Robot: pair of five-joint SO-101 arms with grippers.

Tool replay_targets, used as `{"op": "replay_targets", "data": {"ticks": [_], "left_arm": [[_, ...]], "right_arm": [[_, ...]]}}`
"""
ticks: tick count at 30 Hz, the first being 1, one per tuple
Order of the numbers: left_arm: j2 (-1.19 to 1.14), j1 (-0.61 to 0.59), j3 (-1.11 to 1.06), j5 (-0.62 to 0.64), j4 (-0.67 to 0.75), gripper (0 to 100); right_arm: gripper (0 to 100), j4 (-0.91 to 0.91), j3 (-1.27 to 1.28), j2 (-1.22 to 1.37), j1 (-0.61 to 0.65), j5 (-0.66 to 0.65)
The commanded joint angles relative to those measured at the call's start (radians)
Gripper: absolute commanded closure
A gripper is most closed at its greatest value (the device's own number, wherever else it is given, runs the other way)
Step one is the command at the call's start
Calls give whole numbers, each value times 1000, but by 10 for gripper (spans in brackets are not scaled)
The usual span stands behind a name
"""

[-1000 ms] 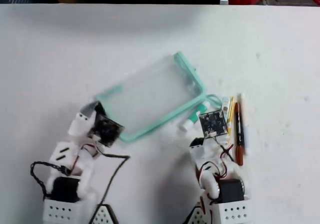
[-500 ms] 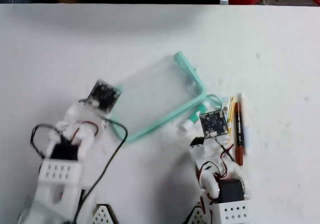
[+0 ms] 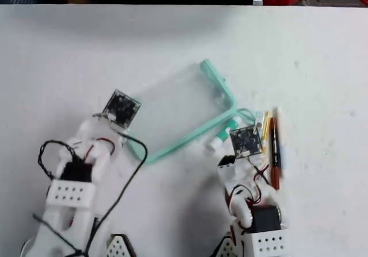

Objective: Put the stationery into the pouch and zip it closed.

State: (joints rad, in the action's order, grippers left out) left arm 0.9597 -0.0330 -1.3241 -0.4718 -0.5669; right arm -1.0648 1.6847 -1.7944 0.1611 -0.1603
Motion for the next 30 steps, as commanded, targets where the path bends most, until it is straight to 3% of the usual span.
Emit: {"op": "replay_targets", "data": {"ticks": [1, 4, 9, 15, 20, 26, 30], "left_arm": [[143, 7, -101, 2, 141, 976], [225, 7, -196, 2, 236, 976], [300, 13, -207, 3, 161, 976], [303, 15, -207, 5, 160, 976], [303, 15, -207, 5, 155, 976], [303, 31, -207, 5, 150, 976], [303, 42, -212, 5, 149, 976]], "right_arm": [[977, 94, 2, -7, -5, -35], [977, 151, -18, -7, -4, -213], [977, 334, -20, -7, -68, -457], [977, 506, -11, -7, 7, -463], [977, 506, -26, -7, 130, -468], [957, 418, -230, 16, 219, -463], [937, 415, -351, 186, 274, -433]]}}
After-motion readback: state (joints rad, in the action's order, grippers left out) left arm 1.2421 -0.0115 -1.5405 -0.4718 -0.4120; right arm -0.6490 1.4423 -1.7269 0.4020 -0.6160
